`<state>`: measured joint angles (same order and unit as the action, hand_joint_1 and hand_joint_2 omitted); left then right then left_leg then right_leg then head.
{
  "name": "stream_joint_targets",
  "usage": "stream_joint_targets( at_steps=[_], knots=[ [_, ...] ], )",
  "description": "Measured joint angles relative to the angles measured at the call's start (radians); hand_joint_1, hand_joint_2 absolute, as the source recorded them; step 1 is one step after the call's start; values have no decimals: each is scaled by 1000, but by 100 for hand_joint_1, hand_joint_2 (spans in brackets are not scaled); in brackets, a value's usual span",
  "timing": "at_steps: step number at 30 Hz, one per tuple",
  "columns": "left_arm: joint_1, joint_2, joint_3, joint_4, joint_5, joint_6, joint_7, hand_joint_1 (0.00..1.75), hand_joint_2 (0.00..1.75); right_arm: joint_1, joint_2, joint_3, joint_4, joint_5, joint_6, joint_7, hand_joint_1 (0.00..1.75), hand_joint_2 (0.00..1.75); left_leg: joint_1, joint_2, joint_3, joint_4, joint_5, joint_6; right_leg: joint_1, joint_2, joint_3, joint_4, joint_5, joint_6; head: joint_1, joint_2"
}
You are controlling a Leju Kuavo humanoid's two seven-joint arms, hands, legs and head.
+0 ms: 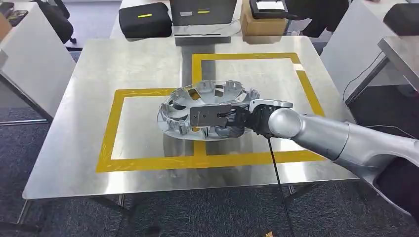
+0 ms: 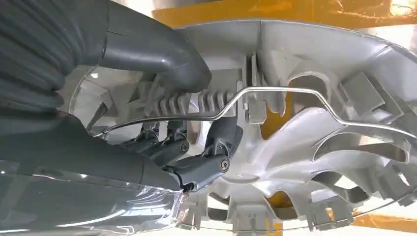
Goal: Take the parts from the cabinet and place them on the table.
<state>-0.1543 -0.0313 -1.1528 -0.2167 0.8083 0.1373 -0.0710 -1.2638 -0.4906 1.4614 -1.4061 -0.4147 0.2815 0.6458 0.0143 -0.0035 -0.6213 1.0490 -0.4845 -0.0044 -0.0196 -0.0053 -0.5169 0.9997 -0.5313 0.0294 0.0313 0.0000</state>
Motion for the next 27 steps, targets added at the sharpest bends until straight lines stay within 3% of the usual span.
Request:
stream_joint_targets(
  at_steps=[27],
  knots=[
    [4, 0, 0, 0, 0, 0, 2, 0, 175, 4, -73, -11, 29, -17, -32, 24, 175, 175, 0, 0, 0, 0, 0, 0, 0, 0, 0, 0, -1, 1, -1, 0]
  ],
)
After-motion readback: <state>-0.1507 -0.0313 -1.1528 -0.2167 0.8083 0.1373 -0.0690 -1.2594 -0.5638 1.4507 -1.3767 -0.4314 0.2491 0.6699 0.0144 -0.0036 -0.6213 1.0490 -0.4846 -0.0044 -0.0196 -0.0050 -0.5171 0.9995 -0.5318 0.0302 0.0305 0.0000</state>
